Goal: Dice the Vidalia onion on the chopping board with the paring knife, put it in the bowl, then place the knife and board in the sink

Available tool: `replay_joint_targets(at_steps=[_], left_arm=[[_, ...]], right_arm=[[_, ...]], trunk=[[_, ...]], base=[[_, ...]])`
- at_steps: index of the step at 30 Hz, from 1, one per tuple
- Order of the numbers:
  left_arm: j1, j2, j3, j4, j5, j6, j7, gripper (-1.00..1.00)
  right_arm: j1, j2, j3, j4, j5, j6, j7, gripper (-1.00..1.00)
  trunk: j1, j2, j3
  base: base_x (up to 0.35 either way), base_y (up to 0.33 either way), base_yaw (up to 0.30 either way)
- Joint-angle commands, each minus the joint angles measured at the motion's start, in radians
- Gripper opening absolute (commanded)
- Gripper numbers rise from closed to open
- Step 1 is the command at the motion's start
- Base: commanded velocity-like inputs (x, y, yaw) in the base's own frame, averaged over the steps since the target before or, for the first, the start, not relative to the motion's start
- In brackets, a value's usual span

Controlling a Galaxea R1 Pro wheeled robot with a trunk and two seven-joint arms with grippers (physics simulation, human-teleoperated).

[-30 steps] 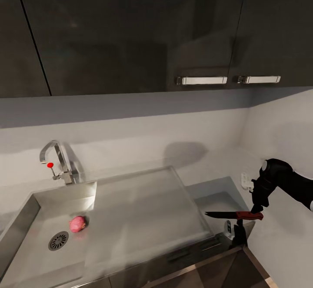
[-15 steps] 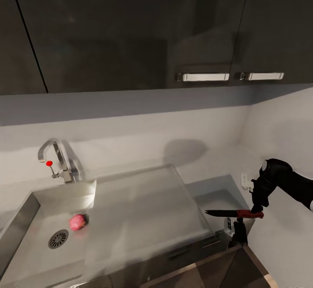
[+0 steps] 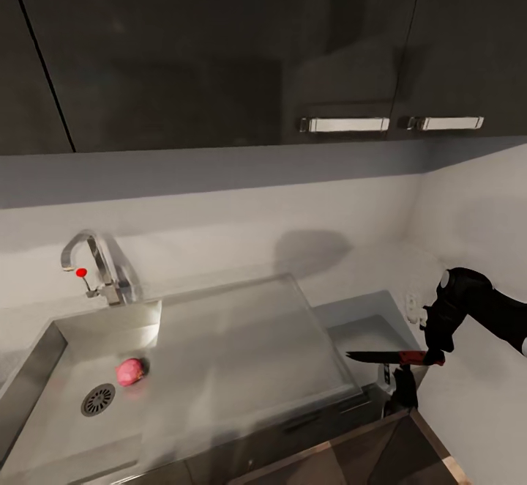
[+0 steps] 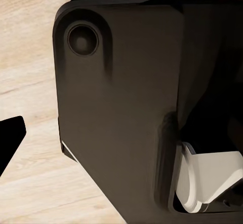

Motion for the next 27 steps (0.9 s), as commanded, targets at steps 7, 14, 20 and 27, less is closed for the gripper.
replay_joint_targets(at_steps=[7, 14, 20, 27], left_arm=[[0.0, 0.0, 0.0, -0.002, 0.001, -0.001, 0.0, 1.0], [0.0, 0.0, 0.0, -0.002, 0.001, -0.001, 0.0, 1.0], [0.0, 0.0, 0.0, -0.002, 0.001, -0.001, 0.0, 1.0], [0.0, 0.0, 0.0, -0.002, 0.001, -0.001, 0.0, 1.0]], right_arm=[[-0.001, -0.001, 0.004, -0.002, 0.0, 0.009, 0.058, 1.0], [-0.001, -0.001, 0.004, -0.002, 0.0, 0.011, 0.058, 1.0], [-0.001, -0.001, 0.004, -0.002, 0.002, 0.012, 0.057, 1.0], [-0.001, -0.001, 0.002, -0.002, 0.002, 0.012, 0.058, 1.0]], trunk=[[0.0, -0.001, -0.004], [0.0, -0.001, -0.01], [0.0, -0.001, -0.017], [0.0, -0.001, -0.028]], base=[[0.0, 0.0, 0.0], [0.0, 0.0, 0.0], [0.0, 0.0, 0.0], [0.0, 0.0, 0.0]])
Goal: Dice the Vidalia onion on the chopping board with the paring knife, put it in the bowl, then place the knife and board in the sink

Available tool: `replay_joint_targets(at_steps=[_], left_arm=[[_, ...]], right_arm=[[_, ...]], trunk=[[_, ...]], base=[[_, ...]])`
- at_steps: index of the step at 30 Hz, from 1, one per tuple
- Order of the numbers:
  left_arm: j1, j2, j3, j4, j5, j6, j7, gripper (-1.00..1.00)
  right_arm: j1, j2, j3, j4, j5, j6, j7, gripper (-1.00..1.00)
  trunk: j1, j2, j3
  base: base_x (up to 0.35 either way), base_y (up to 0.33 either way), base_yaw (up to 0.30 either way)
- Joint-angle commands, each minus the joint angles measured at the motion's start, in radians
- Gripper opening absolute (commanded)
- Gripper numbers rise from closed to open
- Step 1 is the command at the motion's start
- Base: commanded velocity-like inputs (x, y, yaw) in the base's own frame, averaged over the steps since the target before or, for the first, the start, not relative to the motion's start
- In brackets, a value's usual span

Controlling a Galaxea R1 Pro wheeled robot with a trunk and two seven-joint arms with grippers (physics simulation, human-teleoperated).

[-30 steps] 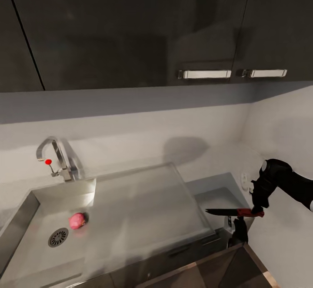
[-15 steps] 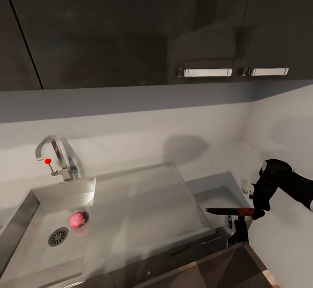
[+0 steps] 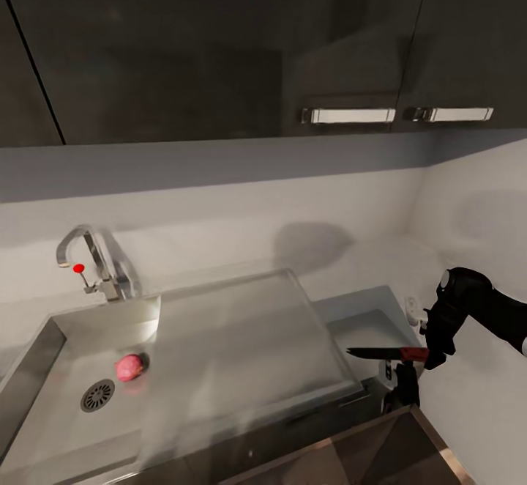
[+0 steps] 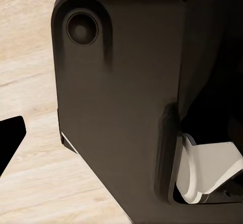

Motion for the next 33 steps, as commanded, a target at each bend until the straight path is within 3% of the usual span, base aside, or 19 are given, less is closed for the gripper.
replay_joint_targets(at_steps=[1, 19, 33], left_arm=[[0.0, 0.0, 0.001, -0.002, 0.001, -0.001, 0.0, 1.0], [0.0, 0.0, 0.001, -0.002, 0.001, -0.001, 0.0, 1.0], [0.0, 0.0, 0.001, -0.002, 0.001, -0.001, 0.0, 1.0]], right_arm=[[-0.002, -0.001, 0.003, -0.002, 0.001, 0.01, 0.003, 1.0], [-0.002, -0.001, 0.003, -0.002, 0.001, 0.011, 0.002, 1.0], [-0.002, -0.001, 0.002, -0.002, 0.001, 0.012, 0.002, 1.0]], trunk=[[0.0, -0.001, -0.003], [0.0, -0.001, -0.032], [0.0, -0.001, -0.041]], base=[[0.0, 0.0, 0.0], [0.0, 0.0, 0.0], [0.0, 0.0, 0.0]])
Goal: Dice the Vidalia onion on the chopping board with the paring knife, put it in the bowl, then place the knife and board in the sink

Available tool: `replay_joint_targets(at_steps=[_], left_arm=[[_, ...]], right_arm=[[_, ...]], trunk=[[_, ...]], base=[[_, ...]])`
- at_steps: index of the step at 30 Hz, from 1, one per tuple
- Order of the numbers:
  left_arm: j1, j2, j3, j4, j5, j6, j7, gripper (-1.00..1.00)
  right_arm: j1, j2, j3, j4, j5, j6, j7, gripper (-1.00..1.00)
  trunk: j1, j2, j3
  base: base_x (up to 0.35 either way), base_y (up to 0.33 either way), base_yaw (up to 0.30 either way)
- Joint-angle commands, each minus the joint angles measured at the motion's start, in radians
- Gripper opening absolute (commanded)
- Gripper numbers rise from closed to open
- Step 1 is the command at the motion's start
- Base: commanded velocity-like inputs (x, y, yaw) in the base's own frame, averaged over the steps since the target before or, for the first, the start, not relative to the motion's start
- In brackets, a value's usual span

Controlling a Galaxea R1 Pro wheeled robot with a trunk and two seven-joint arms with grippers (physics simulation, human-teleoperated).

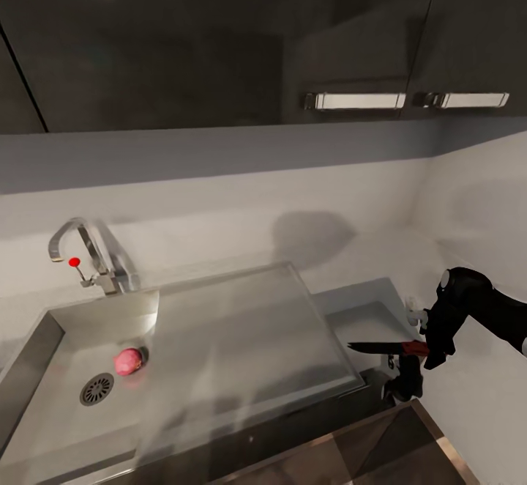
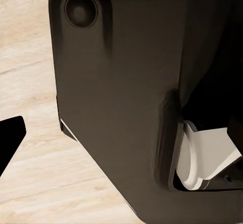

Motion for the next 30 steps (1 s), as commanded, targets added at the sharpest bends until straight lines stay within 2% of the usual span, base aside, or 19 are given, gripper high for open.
replay_joint_targets(at_steps=[1, 30], left_arm=[[0.0, 0.0, 0.0, -0.002, 0.001, -0.001, 0.0, 1.0], [0.0, 0.0, 0.0, -0.002, 0.001, -0.001, 0.0, 1.0]], right_arm=[[-0.001, -0.001, 0.004, -0.002, 0.001, 0.01, 0.003, 1.0], [-0.001, -0.001, 0.002, -0.002, 0.001, 0.011, 0.003, 1.0]], trunk=[[0.0, -0.001, -0.001], [0.0, -0.001, -0.02]], base=[[0.0, 0.0, 0.0], [0.0, 0.0, 0.0]])
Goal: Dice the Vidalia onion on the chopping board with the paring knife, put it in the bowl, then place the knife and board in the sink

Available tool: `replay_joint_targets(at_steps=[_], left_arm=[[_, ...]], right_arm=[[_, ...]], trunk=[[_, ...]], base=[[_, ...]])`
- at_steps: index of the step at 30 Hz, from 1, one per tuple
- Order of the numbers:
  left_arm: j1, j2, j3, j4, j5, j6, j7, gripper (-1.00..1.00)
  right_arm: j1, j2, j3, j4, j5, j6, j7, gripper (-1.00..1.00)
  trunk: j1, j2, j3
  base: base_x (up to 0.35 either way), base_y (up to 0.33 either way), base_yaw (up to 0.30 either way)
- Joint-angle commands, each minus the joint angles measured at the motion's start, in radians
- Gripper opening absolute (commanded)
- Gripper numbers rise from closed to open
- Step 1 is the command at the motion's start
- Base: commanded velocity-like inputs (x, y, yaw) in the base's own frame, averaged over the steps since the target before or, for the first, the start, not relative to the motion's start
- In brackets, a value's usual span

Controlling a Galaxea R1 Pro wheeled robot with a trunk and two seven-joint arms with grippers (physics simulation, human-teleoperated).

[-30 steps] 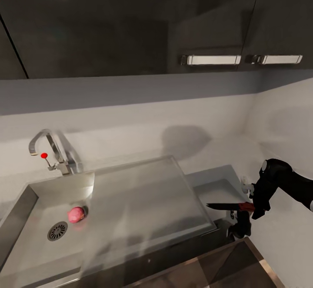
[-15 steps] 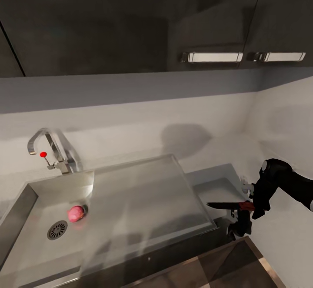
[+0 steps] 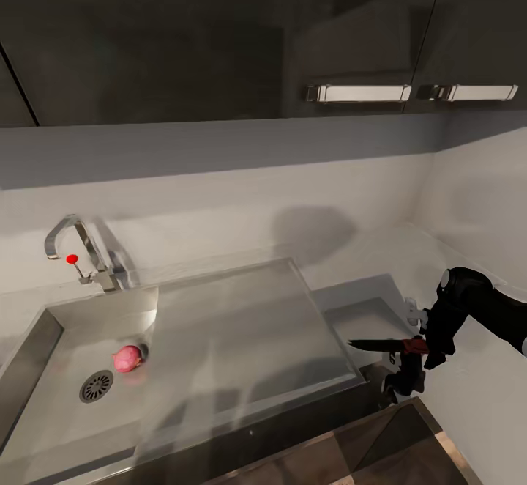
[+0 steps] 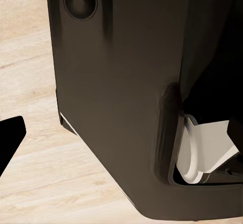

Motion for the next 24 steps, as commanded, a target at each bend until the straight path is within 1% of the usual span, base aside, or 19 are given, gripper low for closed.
replay_joint_targets(at_steps=[1, 15, 24], left_arm=[[0.001, 0.0, 0.0, -0.002, 0.001, -0.001, 0.0, 1.0], [0.001, 0.0, 0.0, -0.002, 0.001, -0.001, 0.0, 1.0], [0.001, 0.0, 0.0, 0.0, 0.001, -0.001, 0.0, 1.0]], right_arm=[[-0.001, -0.001, 0.004, -0.002, 0.001, 0.011, 0.002, -1.0], [-0.001, -0.001, 0.004, -0.002, 0.002, 0.015, 0.002, -1.0], [-0.001, -0.001, 0.004, -0.002, 0.001, 0.015, 0.002, -1.0]], trunk=[[0.0, -0.001, -0.001], [0.0, -0.001, -0.001], [0.0, -0.001, 0.011]], base=[[0.0, 0.0, 0.0], [0.0, 0.0, 0.0], [0.0, 0.0, 0.0]])
